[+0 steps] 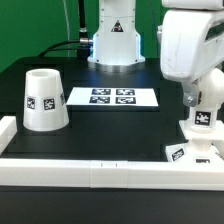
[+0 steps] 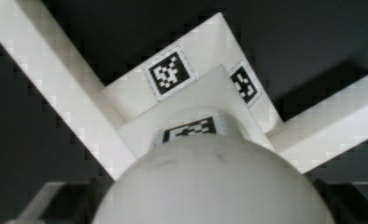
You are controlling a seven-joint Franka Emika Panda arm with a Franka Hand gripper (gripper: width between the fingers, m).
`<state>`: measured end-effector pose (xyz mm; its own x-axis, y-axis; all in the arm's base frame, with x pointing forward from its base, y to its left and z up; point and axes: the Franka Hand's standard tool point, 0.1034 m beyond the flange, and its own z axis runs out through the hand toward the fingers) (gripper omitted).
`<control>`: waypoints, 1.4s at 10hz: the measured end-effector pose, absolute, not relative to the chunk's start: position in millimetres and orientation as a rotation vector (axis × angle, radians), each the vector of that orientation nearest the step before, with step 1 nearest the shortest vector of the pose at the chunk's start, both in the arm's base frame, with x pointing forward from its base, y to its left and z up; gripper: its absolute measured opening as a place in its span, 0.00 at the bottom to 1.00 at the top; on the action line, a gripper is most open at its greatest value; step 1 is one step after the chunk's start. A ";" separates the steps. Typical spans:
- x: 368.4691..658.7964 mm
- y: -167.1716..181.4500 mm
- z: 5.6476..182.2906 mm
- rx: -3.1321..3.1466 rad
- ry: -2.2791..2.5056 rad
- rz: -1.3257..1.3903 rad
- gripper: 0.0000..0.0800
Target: Assemble lamp
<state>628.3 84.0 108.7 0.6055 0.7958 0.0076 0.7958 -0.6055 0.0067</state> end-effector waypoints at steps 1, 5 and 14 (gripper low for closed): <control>628.2 84.2 108.6 2.862 1.291 0.015 0.72; 627.4 85.7 108.5 3.098 0.703 0.041 0.72; 625.8 91.5 106.0 3.185 -0.672 -0.006 0.72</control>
Offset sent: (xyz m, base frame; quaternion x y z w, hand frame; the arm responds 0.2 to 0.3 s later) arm -0.0121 -0.0051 -0.0041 0.0348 0.0110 0.2176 0.9754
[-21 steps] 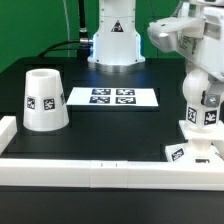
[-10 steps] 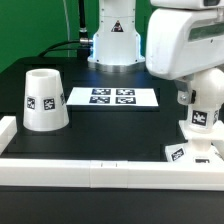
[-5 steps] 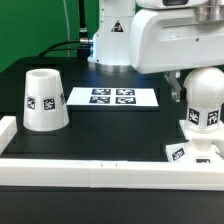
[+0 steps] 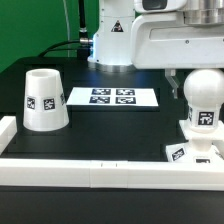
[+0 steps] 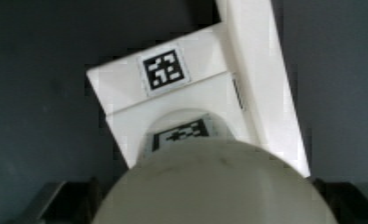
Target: Assemble lamp
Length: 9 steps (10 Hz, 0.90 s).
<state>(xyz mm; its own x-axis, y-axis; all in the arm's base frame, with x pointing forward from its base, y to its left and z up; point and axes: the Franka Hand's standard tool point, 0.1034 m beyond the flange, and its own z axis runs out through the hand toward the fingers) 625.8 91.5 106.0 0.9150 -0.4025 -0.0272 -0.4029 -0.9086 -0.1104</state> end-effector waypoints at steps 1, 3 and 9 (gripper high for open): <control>625.8 92.1 105.8 -2.950 0.673 0.010 0.72; 627.0 90.4 106.7 -2.932 0.746 0.041 0.72; 621.4 95.3 108.9 -2.993 0.486 0.071 0.87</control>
Offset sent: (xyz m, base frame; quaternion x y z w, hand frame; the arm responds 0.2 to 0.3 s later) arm 0.0000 0.0000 0.0000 0.0000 0.0000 0.1938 0.9810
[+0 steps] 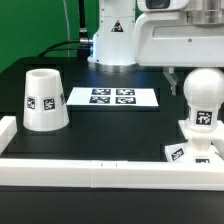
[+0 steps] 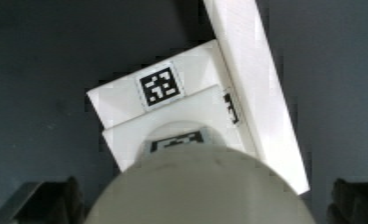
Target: Assemble lamp
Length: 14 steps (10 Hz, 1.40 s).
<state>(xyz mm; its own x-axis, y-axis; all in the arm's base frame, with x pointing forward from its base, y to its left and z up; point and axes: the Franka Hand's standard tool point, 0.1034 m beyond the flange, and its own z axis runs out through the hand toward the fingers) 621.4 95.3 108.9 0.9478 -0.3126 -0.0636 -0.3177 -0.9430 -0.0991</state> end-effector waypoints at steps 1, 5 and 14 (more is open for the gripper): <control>619.3 98.9 111.7 -3.005 0.390 0.065 0.87; 589.6 83.7 127.2 -3.032 0.087 0.068 0.87; 573.1 66.2 120.8 -3.040 -0.061 0.061 0.87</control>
Offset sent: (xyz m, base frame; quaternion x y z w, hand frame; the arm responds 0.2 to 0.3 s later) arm -0.0474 -0.0134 0.0176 -0.0098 -0.0181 -0.1295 0.9914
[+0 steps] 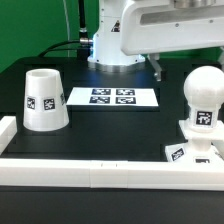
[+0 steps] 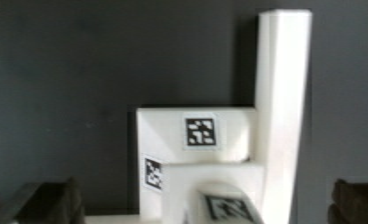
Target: Assemble lamp
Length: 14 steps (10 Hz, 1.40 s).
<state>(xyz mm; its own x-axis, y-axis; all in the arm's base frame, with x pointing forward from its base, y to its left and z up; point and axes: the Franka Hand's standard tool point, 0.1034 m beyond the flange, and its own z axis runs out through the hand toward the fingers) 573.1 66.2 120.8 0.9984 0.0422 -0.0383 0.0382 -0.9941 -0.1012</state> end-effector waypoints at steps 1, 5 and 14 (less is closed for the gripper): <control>555.8 44.5 121.3 -3.042 -0.175 0.043 0.87; 527.6 -45.8 140.2 -3.021 -0.297 0.010 0.87; 464.9 -97.4 124.8 -3.000 -0.499 0.065 0.87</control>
Offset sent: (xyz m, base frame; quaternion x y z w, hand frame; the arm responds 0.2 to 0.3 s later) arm -0.0333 -0.0813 0.0187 0.0179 0.0078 -0.0679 0.9975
